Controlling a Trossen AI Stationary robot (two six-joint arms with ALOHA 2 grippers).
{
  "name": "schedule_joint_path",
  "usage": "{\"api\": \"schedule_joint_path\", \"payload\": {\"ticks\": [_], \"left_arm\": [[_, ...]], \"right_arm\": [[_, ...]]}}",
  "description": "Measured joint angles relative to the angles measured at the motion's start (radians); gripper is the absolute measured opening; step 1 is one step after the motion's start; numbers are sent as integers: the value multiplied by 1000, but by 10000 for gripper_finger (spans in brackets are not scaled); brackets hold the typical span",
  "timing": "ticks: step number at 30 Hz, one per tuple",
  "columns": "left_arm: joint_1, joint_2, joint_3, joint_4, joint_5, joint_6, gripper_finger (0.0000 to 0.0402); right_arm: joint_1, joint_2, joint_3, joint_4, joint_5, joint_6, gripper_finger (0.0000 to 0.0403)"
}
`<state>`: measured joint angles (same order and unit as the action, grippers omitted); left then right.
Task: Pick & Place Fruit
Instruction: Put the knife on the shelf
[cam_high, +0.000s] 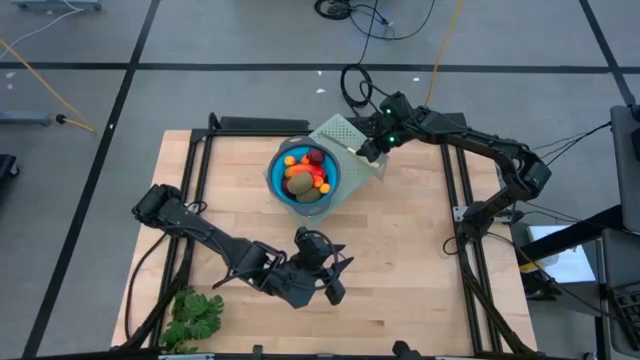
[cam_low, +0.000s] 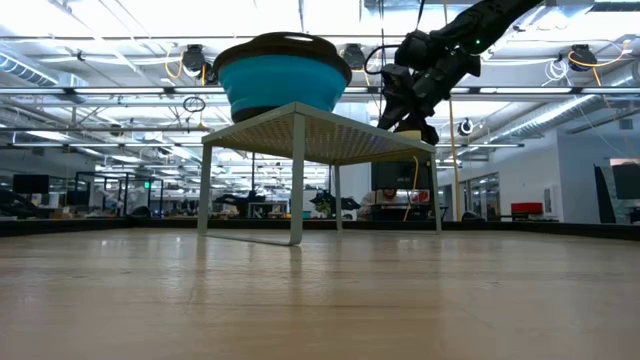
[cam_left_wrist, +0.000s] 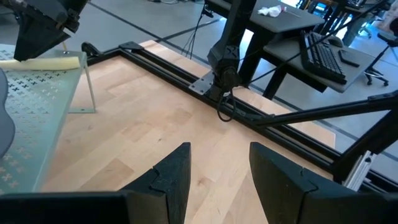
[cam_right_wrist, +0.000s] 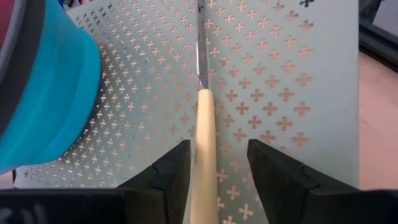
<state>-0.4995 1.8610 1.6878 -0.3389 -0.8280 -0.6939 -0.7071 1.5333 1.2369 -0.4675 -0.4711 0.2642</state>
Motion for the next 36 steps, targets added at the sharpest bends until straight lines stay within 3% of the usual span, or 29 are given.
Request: {"api": "schedule_joint_path", "payload": {"ticks": [20,36], "left_arm": [[1,0,0,-1,0,-3,161],[2,0,0,-1,-1,-22,161]], "right_arm": [[8,-49,0,78,30,-97,149],[102,-26,0,121,22,-206,4]]}}
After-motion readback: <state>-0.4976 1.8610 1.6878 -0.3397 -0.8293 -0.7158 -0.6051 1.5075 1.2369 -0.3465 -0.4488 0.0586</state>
